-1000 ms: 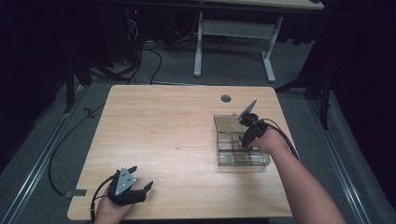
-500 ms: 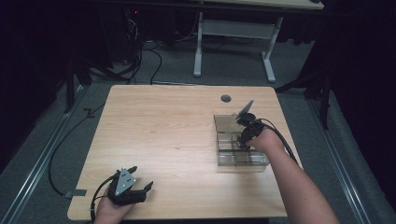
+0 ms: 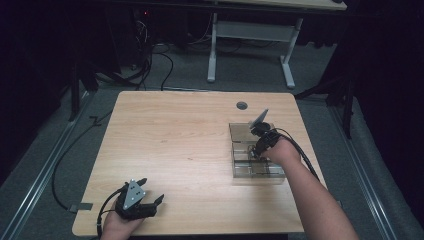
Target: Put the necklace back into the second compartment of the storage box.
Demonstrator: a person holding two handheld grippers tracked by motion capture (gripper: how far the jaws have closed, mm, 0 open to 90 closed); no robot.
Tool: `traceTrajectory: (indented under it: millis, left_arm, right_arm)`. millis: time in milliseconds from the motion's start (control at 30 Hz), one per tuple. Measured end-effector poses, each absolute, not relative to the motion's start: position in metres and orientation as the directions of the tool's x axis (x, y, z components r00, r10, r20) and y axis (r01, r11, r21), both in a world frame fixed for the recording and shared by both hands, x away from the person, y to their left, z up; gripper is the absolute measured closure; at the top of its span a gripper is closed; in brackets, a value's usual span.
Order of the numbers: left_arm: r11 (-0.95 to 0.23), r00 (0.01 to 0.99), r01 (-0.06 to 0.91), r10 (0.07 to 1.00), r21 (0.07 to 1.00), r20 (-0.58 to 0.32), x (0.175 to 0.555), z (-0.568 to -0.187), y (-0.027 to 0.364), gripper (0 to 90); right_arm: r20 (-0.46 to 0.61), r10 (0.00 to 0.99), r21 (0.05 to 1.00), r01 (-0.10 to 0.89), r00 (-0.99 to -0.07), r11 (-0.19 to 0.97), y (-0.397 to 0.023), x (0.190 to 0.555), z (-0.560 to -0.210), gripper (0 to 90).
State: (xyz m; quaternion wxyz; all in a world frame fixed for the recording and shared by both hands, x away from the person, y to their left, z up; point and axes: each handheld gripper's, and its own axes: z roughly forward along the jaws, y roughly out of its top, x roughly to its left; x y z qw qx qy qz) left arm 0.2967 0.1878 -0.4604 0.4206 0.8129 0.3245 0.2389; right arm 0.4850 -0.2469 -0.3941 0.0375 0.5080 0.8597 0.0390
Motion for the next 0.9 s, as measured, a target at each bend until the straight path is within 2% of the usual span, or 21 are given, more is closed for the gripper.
traceTrajectory:
  millis: [133, 467, 667, 900]
  left_arm:
    - [-0.436, 0.676, 0.328, 0.728, 0.838, 0.114, 0.297, -0.46, 0.188, 19.2]
    - [-0.438, 0.676, 0.328, 0.727, 0.837, 0.115, 0.297, -0.46, 0.188, 19.2]
    - [-0.444, 0.677, 0.33, 0.726, 0.833, 0.119, 0.297, -0.46, 0.187, 19.2]
    - [-0.444, 0.676, 0.33, 0.727, 0.833, 0.12, 0.297, -0.46, 0.187, 19.2]
  right_arm:
    - [-0.032, 0.878, 0.115, 0.871, -0.478, 0.479, -0.246, 0.485, -0.39, 69.7]
    - [-0.017, 0.89, 0.161, 0.877, -0.456, 0.453, -0.253, 0.478, -0.371, 69.1]
    - [0.007, 0.895, 0.153, 0.885, -0.446, 0.44, -0.26, 0.469, -0.366, 70.7]
    - [0.008, 0.889, 0.102, 0.885, -0.458, 0.455, -0.26, 0.467, -0.385, 76.7]
